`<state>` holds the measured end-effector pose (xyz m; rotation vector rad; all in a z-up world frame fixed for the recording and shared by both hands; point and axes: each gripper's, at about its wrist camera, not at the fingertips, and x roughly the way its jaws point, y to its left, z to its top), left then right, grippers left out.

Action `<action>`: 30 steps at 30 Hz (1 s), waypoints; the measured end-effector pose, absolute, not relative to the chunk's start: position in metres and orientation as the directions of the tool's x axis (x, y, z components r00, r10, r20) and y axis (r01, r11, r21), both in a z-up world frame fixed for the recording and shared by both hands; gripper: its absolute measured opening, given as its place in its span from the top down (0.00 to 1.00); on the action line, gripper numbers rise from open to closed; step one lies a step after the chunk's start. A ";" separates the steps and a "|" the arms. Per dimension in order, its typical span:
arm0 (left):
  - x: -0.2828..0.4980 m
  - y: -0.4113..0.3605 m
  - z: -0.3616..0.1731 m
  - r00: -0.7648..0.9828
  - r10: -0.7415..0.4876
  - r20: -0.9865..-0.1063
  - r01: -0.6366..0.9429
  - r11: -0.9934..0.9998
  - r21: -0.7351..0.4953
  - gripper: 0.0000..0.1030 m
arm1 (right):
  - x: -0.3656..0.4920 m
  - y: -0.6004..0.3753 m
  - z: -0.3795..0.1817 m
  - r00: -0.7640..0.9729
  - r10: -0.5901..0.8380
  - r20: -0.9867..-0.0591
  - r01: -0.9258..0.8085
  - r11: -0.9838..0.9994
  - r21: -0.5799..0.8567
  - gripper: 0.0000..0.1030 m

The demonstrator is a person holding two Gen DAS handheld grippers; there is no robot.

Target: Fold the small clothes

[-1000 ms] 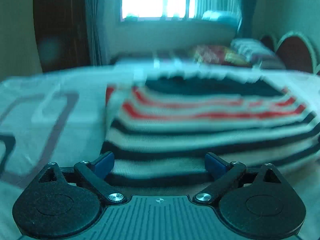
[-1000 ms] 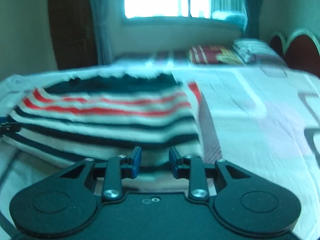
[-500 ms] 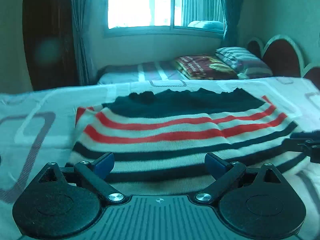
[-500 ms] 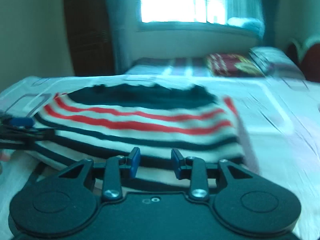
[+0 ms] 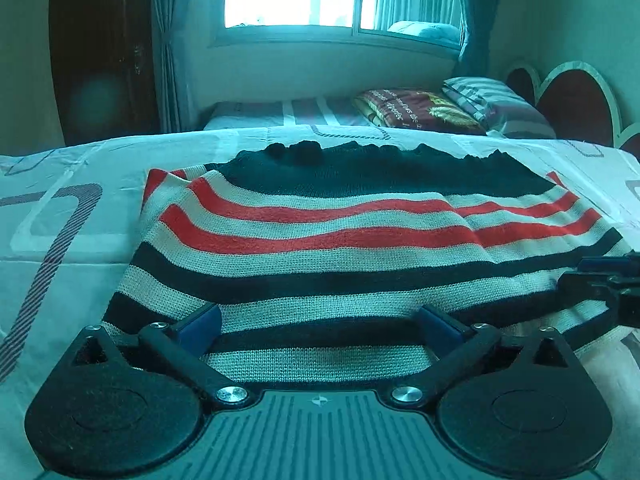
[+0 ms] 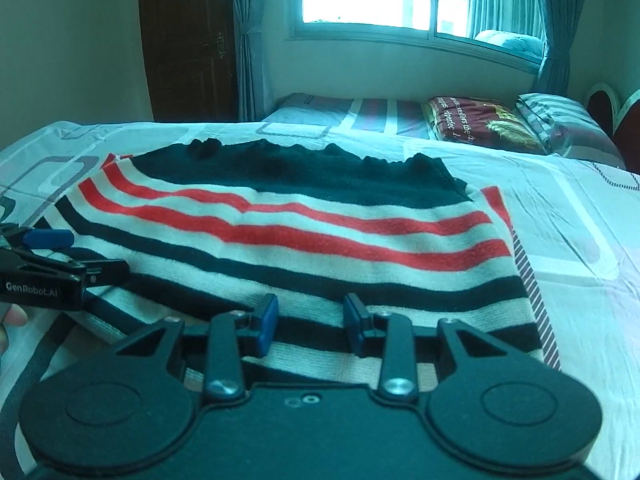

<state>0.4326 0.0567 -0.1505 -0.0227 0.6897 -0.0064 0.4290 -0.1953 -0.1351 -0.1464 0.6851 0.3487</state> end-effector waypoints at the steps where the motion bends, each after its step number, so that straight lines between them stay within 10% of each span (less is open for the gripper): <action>1: 0.433 0.055 -0.147 0.768 -0.010 -0.641 -0.003 1.000 -0.019 0.00 | 0.428 -0.196 -0.133 0.727 0.261 -0.636 -0.358 0.933 -0.027 0.66; 22: 0.423 0.069 -0.139 0.757 -0.038 -0.653 0.021 0.999 -0.033 0.00 | 0.430 -0.239 -0.124 0.717 0.160 -0.678 -0.267 0.962 -0.056 0.65; 30: 0.353 0.124 -0.158 0.773 -0.129 -0.622 -0.246 0.842 -0.481 0.07 | 0.396 -0.231 -0.102 0.726 0.312 -0.613 -0.356 0.933 0.053 0.83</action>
